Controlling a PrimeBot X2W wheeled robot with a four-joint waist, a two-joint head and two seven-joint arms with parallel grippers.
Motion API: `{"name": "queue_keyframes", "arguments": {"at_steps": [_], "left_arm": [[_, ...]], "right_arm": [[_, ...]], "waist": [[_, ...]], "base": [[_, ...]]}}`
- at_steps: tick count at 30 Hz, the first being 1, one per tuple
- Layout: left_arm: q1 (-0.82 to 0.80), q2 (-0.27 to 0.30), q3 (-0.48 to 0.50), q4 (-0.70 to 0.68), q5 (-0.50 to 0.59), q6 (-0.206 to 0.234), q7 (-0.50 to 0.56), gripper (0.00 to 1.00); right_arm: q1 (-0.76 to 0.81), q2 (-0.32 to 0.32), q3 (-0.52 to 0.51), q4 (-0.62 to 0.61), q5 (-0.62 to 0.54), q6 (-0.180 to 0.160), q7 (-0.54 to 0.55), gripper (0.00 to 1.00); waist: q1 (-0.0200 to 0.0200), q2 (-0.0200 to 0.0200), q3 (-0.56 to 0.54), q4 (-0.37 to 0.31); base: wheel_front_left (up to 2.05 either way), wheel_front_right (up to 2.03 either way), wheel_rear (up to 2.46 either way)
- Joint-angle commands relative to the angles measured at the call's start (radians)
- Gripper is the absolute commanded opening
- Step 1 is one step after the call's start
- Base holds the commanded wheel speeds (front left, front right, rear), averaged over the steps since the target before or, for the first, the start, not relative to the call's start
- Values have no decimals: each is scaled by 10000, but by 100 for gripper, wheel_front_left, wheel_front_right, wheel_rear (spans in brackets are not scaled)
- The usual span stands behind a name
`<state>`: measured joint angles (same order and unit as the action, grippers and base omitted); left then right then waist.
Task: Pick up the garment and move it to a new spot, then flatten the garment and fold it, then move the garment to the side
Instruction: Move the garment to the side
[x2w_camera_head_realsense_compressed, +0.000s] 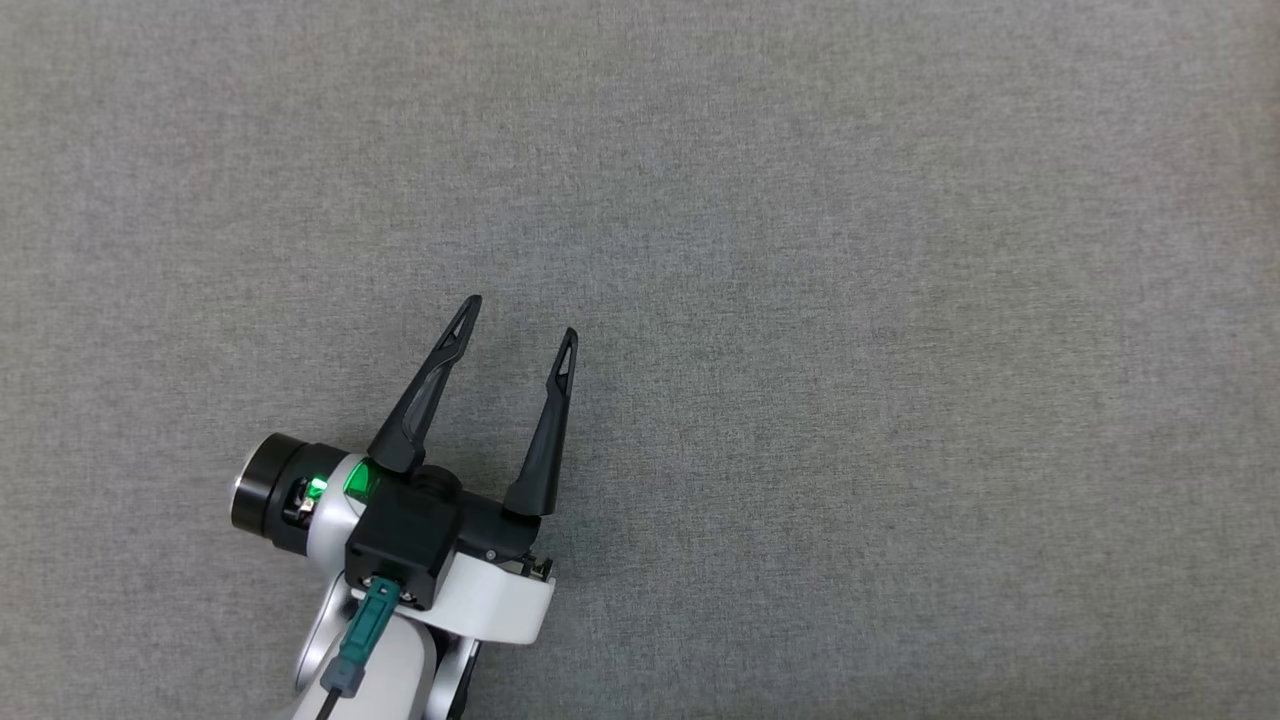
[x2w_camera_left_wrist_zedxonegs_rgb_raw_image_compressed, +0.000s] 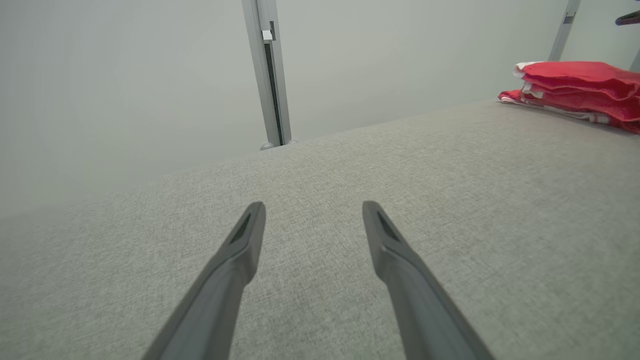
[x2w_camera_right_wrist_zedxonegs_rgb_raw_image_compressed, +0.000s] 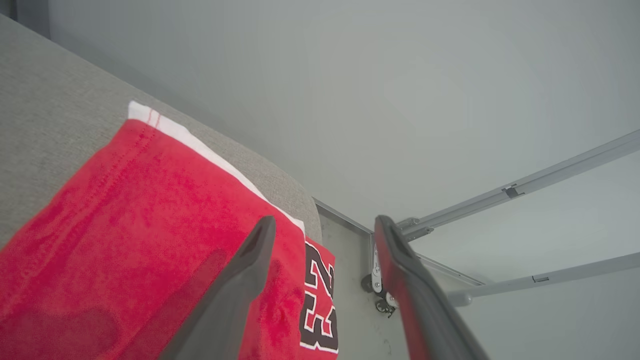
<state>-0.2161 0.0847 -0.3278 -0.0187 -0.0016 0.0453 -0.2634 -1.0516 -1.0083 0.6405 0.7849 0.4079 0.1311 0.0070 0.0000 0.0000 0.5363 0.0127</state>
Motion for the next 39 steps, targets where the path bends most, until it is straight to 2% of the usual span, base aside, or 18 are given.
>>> {"name": "queue_keyframes", "arguments": {"at_steps": [1, 4, 6, 10, 15, 20, 21, 23, 26, 30, 39], "left_arm": [[-42, 16, 34, 22, -90, 109, -11, 100], [189, -46, 203, 64, -329, 195, -11, 100], [349, -134, 336, 77, -709, 91, -11, 100], [691, -227, 758, 174, -1386, -111, -11, 100], [1216, -305, 1214, 386, -1853, -157, -13, 100], [1966, -321, 1669, 339, -2050, 229, -11, 100], [1966, -321, 1669, 339, -2050, 229, -11, 100], [2299, -328, 1712, 324, -2046, 338, -11, 100], [2784, -315, 1848, 115, -1993, 444, -13, 100], [3392, -321, 2074, -23, -1916, 353, -11, 100], [4331, -322, 2398, -177, -1708, -21, -11, 100]], "right_arm": [[15, 479, -185, 36, -286, -9, -390, 100], [593, 1766, -775, 190, -712, -9, -1498, 100], [1115, 2662, -1082, 222, -853, -9, -2175, 100], [2308, 4342, -1641, -19, -1257, -9, -2694, 100], [4444, 6053, -3194, -2093, -2075, -9, -2725, 100], [6898, 7628, -4694, -4282, -3097, -9, -2731, 100], [6898, 7628, -4694, -4282, -3097, -9, -2731, 100], [7933, 8200, -5130, -5001, -3287, -8, -2729, 100], [9060, 8711, -5521, -5925, -3531, -8, -2731, 100], [10188, 9141, -5970, -6630, -3664, -9, -2730, 100], [11376, 9512, -5956, -6746, -3717, -8, -2733, 100]], "waist": [[0, 0, -186, -5], [0, 0, -593, -15], [0, 0, -943, 1], [0, 0, -1641, 103], [0, 0, -2631, 307], [0, 0, -3700, 480], [0, 0, -3700, 480], [0, 0, -4113, 549], [0, 0, -4581, 567], [0, 0, -5042, 553], [0, 0, -5714, 367]], "base": [[0, 0, 0], [0, 0, 0], [0, 0, 0], [0, 0, 0], [0, 0, 0], [0, 0, 0], [0, 0, 0], [0, 0, 0], [0, 0, 0], [0, 0, 0], [0, 0, 0]]}}
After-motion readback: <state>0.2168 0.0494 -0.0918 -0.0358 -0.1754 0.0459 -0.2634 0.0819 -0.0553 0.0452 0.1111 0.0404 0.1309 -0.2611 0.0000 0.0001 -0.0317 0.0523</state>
